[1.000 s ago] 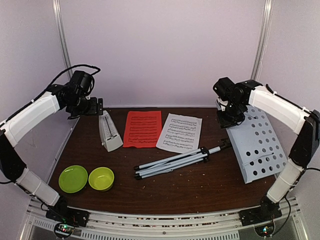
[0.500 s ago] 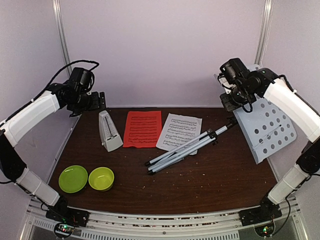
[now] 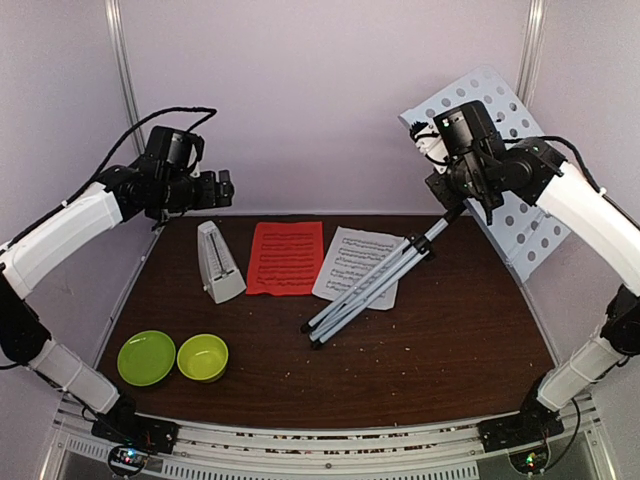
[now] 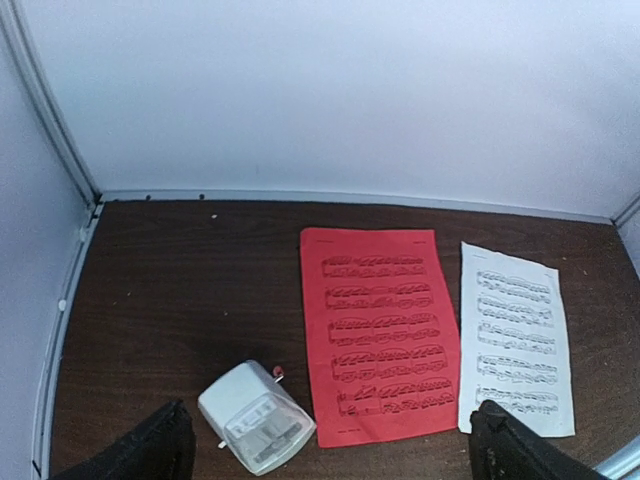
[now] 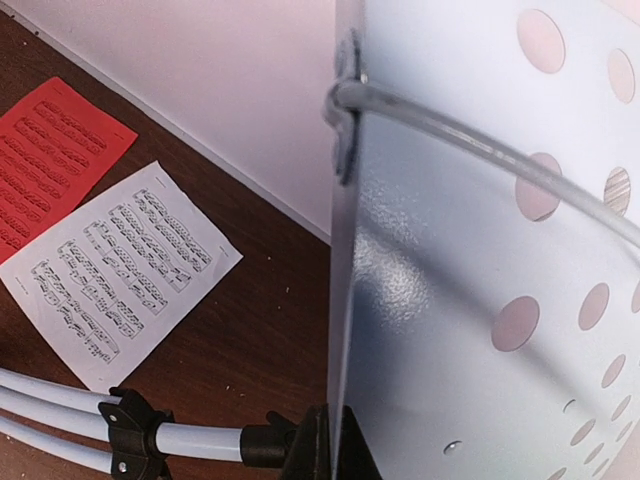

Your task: Set up the instrument practice props

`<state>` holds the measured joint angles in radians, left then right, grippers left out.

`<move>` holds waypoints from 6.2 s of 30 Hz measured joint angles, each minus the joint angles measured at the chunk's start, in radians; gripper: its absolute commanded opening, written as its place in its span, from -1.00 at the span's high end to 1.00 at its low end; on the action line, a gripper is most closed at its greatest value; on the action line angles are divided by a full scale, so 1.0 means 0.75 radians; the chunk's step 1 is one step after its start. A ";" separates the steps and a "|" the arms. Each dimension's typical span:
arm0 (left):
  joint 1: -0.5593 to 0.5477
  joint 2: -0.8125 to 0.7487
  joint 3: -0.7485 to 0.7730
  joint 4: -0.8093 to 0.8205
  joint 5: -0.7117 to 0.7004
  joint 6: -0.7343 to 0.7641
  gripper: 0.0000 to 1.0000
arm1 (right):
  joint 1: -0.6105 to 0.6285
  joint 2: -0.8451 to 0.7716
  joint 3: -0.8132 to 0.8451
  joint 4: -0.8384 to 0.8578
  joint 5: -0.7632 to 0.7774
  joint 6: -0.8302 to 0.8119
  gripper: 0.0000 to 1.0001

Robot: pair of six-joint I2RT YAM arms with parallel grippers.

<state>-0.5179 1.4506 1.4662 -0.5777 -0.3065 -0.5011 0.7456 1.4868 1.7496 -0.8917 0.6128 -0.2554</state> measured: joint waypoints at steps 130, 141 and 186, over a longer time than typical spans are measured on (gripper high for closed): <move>-0.792 0.583 -0.182 1.220 -0.151 0.482 1.00 | 0.984 0.121 0.241 0.554 0.581 -0.976 -1.00; -0.743 0.574 -0.210 1.238 -0.144 0.380 1.00 | 0.984 -0.115 -0.084 0.445 0.574 -0.682 -0.98; -0.749 0.549 -0.254 1.271 -0.093 0.438 1.00 | -0.028 -0.331 -1.323 1.220 -1.148 0.344 0.11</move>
<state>-1.0798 1.8622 1.2755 0.3756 -0.3759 -0.1722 0.7246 1.2388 0.7570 0.0231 -0.2481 0.0029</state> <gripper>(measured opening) 0.125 0.514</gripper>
